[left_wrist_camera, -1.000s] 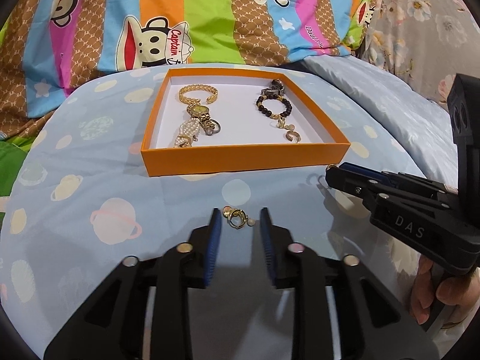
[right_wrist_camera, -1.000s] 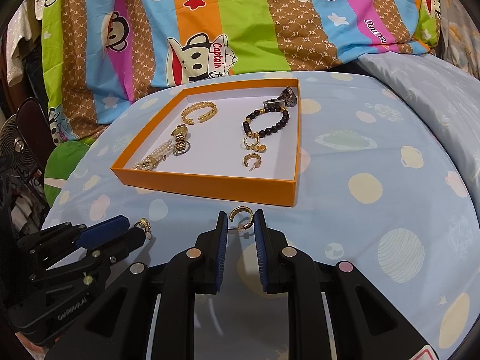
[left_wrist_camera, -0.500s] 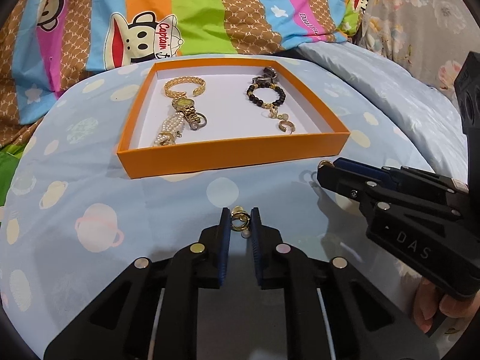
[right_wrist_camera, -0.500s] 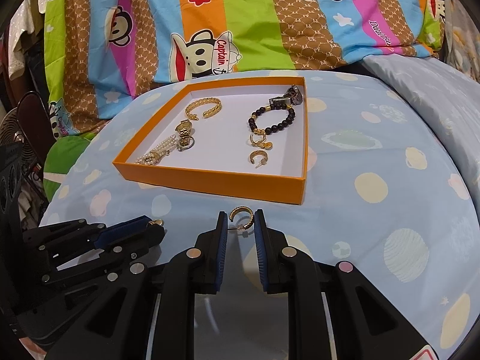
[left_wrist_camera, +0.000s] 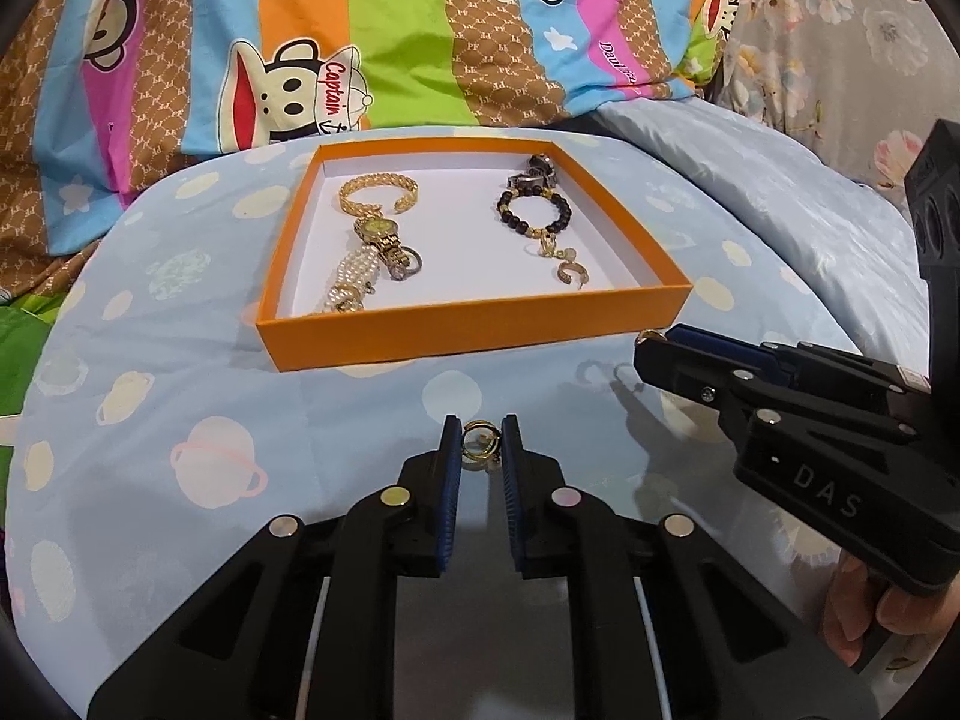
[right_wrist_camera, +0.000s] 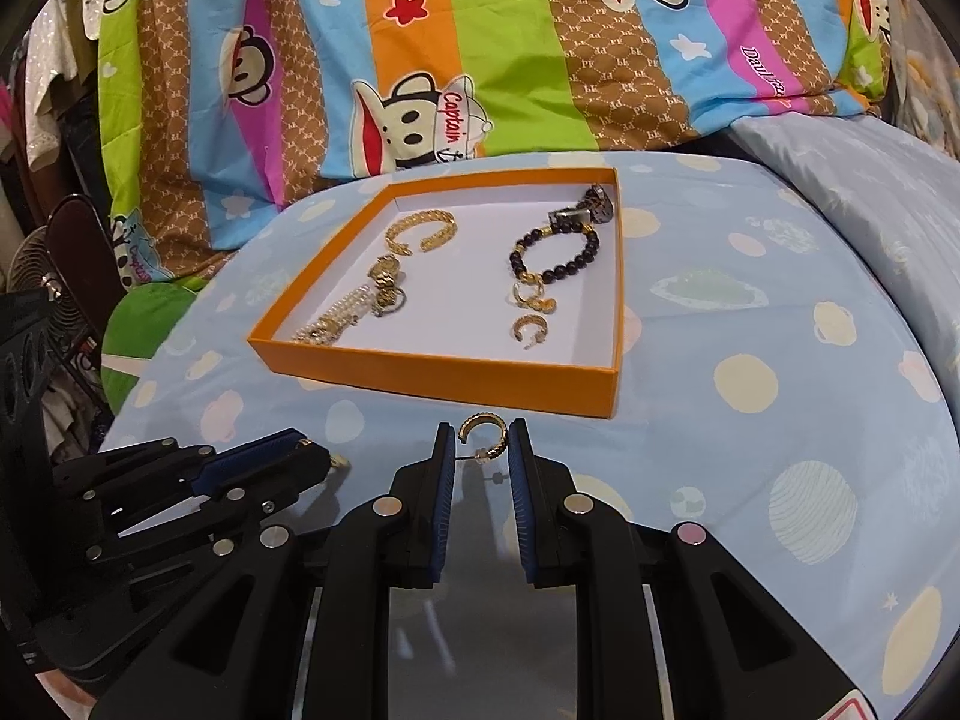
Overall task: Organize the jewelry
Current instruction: 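Carry the gold hoop and charm earring over the orange box with both grippers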
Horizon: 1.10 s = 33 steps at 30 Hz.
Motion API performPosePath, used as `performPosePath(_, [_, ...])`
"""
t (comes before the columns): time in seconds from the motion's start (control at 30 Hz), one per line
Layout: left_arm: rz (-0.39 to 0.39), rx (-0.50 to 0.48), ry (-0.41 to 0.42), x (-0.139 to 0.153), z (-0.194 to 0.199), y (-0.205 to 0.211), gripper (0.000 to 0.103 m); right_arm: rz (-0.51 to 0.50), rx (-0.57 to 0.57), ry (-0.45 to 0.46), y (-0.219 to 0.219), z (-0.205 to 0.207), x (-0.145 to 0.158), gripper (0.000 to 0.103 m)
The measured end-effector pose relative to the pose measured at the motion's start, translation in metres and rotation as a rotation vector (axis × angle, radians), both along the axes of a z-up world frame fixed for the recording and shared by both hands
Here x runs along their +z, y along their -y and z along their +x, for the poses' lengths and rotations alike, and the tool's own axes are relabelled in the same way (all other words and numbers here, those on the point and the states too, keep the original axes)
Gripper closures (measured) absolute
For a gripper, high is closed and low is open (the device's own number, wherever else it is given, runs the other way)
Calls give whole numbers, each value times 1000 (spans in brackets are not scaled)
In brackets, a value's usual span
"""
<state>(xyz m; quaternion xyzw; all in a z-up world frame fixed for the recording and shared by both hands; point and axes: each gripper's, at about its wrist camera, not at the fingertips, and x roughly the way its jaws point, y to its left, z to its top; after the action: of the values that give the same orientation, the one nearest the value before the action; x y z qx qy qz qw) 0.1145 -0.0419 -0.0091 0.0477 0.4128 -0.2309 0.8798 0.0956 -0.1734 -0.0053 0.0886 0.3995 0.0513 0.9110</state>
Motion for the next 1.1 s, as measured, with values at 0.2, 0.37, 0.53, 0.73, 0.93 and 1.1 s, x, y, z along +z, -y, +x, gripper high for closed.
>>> performPosePath(0.2, [13, 2, 41, 18, 6, 1, 90, -1, 17, 46, -4, -1, 25, 86])
performPosePath(0.37, [16, 12, 85, 38, 19, 0, 90, -16, 32, 85, -3, 8, 49, 86])
performPosePath(0.53, [12, 31, 130, 59, 42, -5, 90, -31, 39, 106, 2, 29, 64, 86])
performPosePath(0.73, [7, 57, 151, 71, 80, -5, 90, -17, 42, 104, 7, 64, 67, 86])
performPosePath(0.93, [11, 63, 142, 62, 113, 10, 90, 7, 46, 81, 7, 100, 58, 86])
performPosePath(1.1, [13, 67, 120, 47, 132, 20, 90, -3, 53, 74, 2, 123, 52, 86])
